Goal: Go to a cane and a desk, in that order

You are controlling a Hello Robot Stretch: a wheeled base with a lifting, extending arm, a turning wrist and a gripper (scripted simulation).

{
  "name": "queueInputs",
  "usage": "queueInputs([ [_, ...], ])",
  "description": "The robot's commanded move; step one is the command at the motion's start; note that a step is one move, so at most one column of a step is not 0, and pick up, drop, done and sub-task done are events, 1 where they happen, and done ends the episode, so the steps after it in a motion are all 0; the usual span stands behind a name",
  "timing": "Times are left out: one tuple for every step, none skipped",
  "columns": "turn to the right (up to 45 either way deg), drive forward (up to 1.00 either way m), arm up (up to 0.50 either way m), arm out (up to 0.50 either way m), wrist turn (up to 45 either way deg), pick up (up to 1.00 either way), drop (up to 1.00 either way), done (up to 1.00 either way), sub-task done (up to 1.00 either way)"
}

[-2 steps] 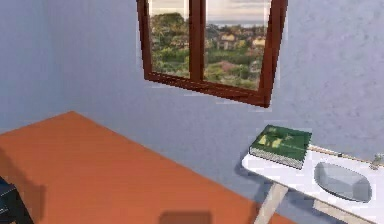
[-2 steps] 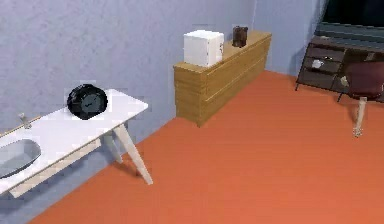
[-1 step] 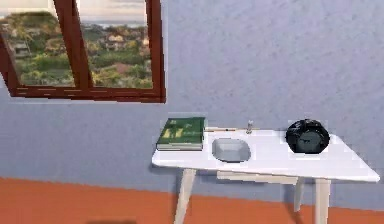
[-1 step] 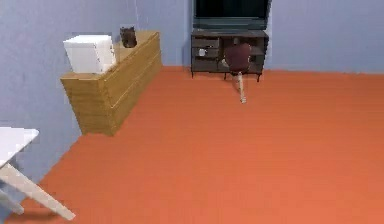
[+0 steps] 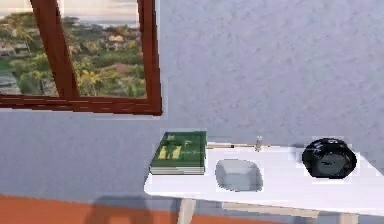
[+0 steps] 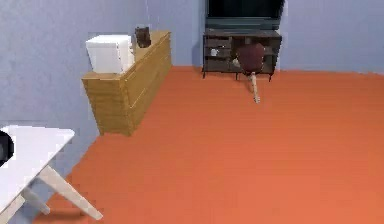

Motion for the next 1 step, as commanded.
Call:
queueInputs([
  [45.0,0.0,0.0,0.0,0.0,0.0,0.0,0.0,0.0],
])
